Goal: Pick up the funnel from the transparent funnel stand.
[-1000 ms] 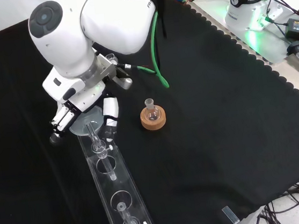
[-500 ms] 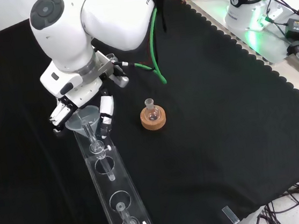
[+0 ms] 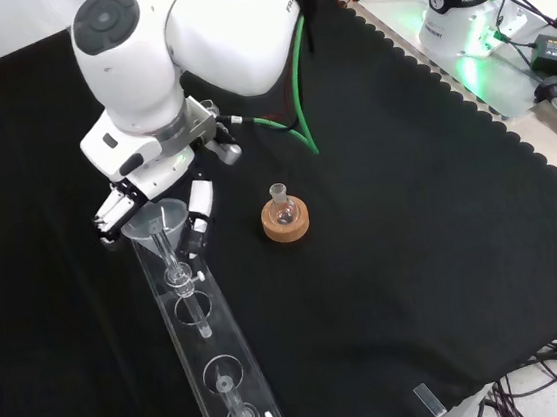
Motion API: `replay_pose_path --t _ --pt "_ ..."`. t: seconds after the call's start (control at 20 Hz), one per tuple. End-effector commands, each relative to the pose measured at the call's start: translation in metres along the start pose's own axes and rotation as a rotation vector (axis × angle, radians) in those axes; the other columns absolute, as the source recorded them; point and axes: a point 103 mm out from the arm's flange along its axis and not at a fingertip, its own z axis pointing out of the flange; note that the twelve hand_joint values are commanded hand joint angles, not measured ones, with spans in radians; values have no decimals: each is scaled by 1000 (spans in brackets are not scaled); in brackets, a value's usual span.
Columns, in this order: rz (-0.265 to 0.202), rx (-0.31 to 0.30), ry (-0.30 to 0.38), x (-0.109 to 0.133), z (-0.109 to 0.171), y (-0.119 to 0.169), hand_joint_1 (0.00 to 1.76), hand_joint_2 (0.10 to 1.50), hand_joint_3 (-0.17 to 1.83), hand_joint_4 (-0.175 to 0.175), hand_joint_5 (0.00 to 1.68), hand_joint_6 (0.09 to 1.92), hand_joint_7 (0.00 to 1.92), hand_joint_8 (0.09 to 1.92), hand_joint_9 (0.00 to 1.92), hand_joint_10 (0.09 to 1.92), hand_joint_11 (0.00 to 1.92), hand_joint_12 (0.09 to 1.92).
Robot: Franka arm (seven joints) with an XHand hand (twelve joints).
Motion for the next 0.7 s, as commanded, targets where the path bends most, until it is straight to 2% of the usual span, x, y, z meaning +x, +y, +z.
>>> replay_pose_path --t 0.05,0.5,0.7 --pt "-26 -148 -9 -3 -26 -9 908 1029 237 -175 407 1386 837 1730 1495 1317 1893 1115" --pt "-6 -271 73 -30 -75 -24 964 1026 274 -175 506 1373 928 1701 1577 1277 1920 1143" --pt "-1 -308 59 -46 -109 -38 965 1024 283 -175 531 1371 944 1692 1590 1268 1920 1153"
